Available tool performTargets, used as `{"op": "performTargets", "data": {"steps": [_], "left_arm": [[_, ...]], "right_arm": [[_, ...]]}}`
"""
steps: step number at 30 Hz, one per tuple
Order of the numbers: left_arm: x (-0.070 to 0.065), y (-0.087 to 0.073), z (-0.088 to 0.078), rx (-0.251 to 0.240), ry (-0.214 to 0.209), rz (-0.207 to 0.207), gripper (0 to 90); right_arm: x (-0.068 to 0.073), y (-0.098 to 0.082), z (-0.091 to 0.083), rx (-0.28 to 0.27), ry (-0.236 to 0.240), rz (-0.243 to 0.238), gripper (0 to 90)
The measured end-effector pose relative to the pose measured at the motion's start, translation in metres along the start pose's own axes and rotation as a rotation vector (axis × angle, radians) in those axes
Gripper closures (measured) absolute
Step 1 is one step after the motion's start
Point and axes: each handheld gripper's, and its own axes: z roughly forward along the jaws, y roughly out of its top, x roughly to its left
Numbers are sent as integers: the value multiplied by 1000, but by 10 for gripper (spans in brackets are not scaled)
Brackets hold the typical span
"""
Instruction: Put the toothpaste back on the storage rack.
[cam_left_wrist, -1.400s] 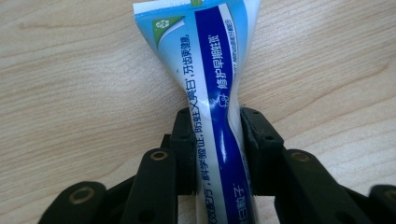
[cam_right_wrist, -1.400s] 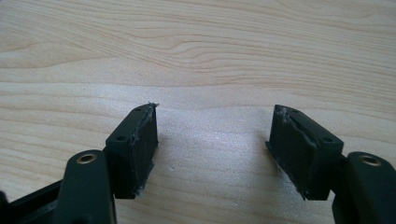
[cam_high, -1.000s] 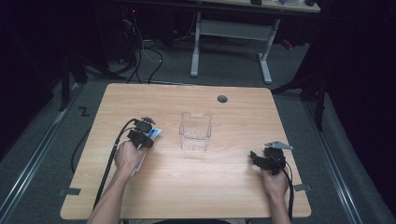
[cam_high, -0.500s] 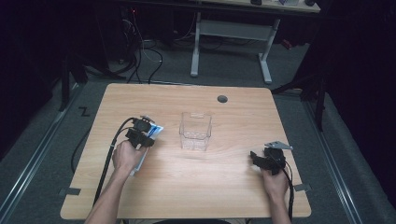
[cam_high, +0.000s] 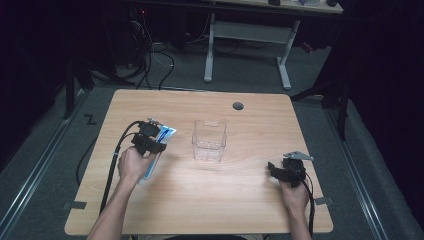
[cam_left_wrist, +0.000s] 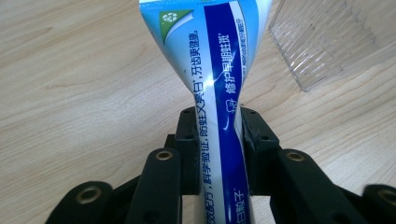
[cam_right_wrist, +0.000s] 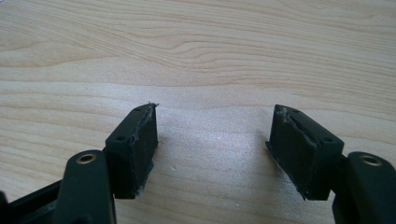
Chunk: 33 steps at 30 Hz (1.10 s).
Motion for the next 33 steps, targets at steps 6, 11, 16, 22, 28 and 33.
{"op": "performTargets", "data": {"steps": [6,11,16,22,28,33], "left_arm": [[-2,5,-9,-31,-27,2,715],[-3,11,-19,-53,-20,14,714],[-7,17,-28,-79,-34,23,713],[-10,27,-38,-88,-42,46,713],[-16,39,-47,-127,-74,57,714],[-22,50,-49,-148,-89,64,713]], "right_arm": [[0,0,0,-1,1,0,325],[0,0,0,0,2,2,325],[0,0,0,0,1,2,325],[0,0,0,1,4,0,325],[0,0,0,-1,5,-4,325],[0,0,0,0,6,-5,325]]}}
